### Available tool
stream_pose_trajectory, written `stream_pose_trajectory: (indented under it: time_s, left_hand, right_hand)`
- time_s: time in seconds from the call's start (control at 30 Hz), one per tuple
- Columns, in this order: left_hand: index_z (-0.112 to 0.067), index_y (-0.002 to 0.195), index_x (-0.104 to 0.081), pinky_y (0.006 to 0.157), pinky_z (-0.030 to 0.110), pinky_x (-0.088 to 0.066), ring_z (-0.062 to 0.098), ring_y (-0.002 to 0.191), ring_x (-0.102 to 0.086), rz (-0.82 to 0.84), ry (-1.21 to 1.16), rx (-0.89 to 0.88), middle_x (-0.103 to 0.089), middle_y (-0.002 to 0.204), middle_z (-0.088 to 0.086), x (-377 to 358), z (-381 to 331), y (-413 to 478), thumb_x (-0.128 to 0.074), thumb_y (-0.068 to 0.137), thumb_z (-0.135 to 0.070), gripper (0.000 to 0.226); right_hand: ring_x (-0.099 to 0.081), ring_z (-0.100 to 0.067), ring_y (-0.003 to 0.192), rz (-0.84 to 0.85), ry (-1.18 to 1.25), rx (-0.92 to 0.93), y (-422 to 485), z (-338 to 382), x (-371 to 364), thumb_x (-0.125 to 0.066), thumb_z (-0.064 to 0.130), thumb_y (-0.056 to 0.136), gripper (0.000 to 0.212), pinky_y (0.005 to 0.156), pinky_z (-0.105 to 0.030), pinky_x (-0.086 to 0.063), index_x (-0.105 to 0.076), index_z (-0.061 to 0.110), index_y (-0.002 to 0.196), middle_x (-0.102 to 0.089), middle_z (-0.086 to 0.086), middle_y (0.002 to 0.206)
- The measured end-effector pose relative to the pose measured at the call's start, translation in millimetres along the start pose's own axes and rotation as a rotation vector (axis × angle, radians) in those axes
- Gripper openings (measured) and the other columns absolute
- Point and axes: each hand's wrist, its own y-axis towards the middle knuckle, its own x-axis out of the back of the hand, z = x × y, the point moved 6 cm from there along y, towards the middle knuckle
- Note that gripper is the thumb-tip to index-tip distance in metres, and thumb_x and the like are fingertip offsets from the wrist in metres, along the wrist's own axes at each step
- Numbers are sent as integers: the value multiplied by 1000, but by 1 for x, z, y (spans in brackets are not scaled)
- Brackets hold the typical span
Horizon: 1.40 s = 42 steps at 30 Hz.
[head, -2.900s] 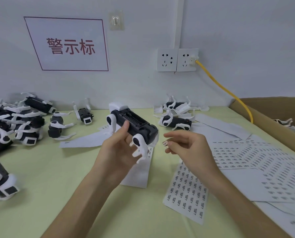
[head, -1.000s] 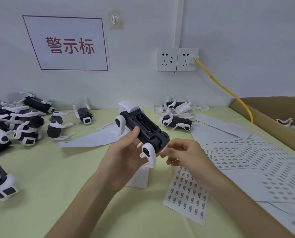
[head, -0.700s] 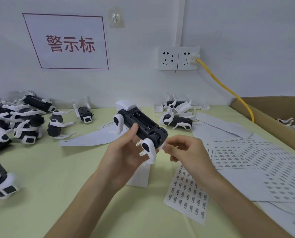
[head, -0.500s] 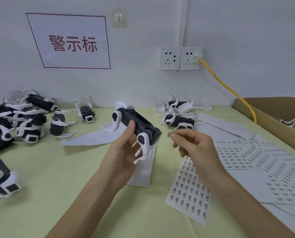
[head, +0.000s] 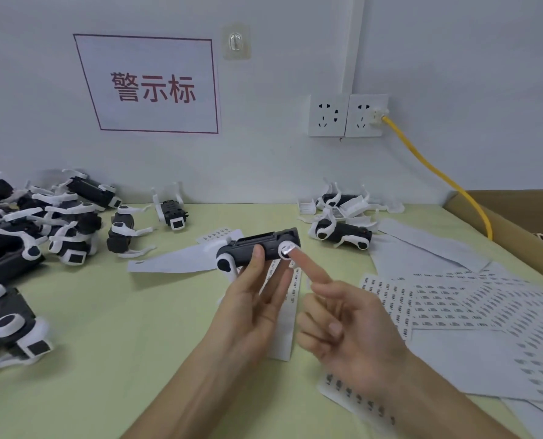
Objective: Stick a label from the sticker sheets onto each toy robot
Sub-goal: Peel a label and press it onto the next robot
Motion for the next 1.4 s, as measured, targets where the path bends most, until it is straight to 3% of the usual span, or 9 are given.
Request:
stream_pose_trajectory:
  time_s: [0.13, 0.27, 0.33, 0.47, 0.6, 0.7, 0.87, 1.17, 1.4]
  left_hand:
    - [-8, 74, -82, 69, 29, -64, 24, 92, -79, 59, -8, -7, -80, 97, 6, -6, 1, -3, -79, 75, -22, 15]
    - [-6, 101, -71, 87, 33, -62, 25, 107, -76, 84, 1, 16, -75, 113, 8, -9, 4, -7, -78, 78, -26, 32]
    - [-11, 106, -69, 80, 33, -63, 21, 107, -76, 113, 31, 66, -77, 112, 6, -12, 9, -11, -77, 79, -29, 34]
    - [-21, 85, -82, 61, 33, -61, 16, 93, -77, 187, 206, 200, -79, 112, -4, -18, 18, -23, -69, 87, -41, 25]
    - [-25, 120, -74, 48, 29, -54, 21, 91, -73, 179, 326, 207, -75, 124, -8, -18, 19, -25, -65, 89, -45, 37]
    - [-39, 90, -81, 44, 28, -51, 20, 71, -75, 215, 381, 179, -79, 113, -10, -22, 18, -28, -62, 90, -47, 21]
    - [-40, 73, -77, 39, 29, -49, 24, 63, -73, 191, 383, 130, -78, 117, -4, -23, 15, -30, -62, 94, -46, 27]
    - [-36, 67, -73, 38, 28, -50, 27, 85, -66, 148, 356, 88, -75, 126, 2, -28, 12, -36, -67, 92, -39, 26]
    - [-40, 68, -73, 42, 29, -49, 29, 105, -66, 107, 407, 92, -76, 122, -7, -23, 12, -34, -67, 90, -46, 23]
  right_hand:
    - [-23, -10, 42, -46, 18, -24, 4, -14, 3, -59, 14, 74, 58, 44, -24, -21, -70, 26, 130, -30, 2, 45]
    - [-24, -9, 43, -23, 47, -18, 4, -15, 2, -57, 12, 76, 58, 43, -24, -21, -69, 27, 131, -32, 2, 48]
    - [-23, -10, 44, -7, 70, -3, 4, -14, 1, -56, 12, 78, 57, 43, -24, -21, -69, 26, 132, -32, 2, 49]
    - [-15, -12, 48, 21, 125, 17, 5, -13, 1, -54, 13, 80, 56, 45, -25, -18, -67, 25, 133, -33, 2, 49]
    - [-16, -13, 48, 35, 141, 29, 5, -15, 1, -56, 14, 79, 56, 43, -24, -25, -68, 28, 133, -34, 2, 50]
    - [-17, -13, 48, 38, 137, 39, 4, -16, 1, -56, 15, 79, 56, 43, -24, -26, -68, 28, 133, -34, 2, 50]
    - [-17, -13, 49, 33, 150, 34, 4, -18, 0, -56, 14, 80, 56, 44, -25, -25, -68, 28, 133, -33, 2, 51]
    - [-16, -12, 49, 1, 159, 29, 3, -17, -1, -55, 14, 80, 54, 45, -26, -23, -69, 27, 131, -32, 1, 51]
    - [-15, -13, 50, -13, 149, 25, 1, -18, -2, -56, 15, 80, 55, 49, -27, -18, -69, 27, 131, -30, 2, 53]
